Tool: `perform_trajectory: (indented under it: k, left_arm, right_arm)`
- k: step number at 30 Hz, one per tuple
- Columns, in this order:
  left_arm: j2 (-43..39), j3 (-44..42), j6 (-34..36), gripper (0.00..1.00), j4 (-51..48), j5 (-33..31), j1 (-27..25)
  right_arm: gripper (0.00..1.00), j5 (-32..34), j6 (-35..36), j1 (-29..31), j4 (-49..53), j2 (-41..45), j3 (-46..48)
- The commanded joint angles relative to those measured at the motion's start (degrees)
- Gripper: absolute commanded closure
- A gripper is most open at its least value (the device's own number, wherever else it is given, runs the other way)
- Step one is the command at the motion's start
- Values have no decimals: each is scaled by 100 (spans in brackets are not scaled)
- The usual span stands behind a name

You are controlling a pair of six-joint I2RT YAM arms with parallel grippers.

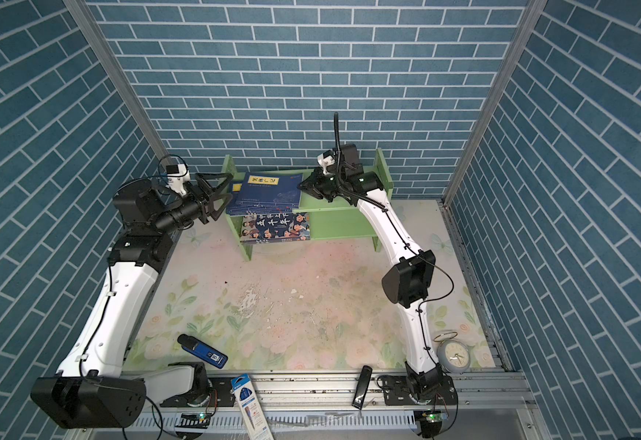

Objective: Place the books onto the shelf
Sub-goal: 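Push the book's edge with the right gripper while the left gripper holds it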

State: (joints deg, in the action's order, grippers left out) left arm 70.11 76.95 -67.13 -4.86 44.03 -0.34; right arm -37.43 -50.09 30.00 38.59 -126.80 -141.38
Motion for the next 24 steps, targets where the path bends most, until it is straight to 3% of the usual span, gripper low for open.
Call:
perform_trajectory:
  k: [1,16,24]
  left_arm:
    - [-37,-68,51,16,100,79,34]
    - [-50,-35,86,16,22,60,34]
    - [-50,-23,86,15,21,51,34]
  right_arm:
    - [90,-257,74,41,-288,-164,-93]
    - [95,-807,403,32,-420,-543,-556]
    - [95,-947,142,46,-809,-629,-610]
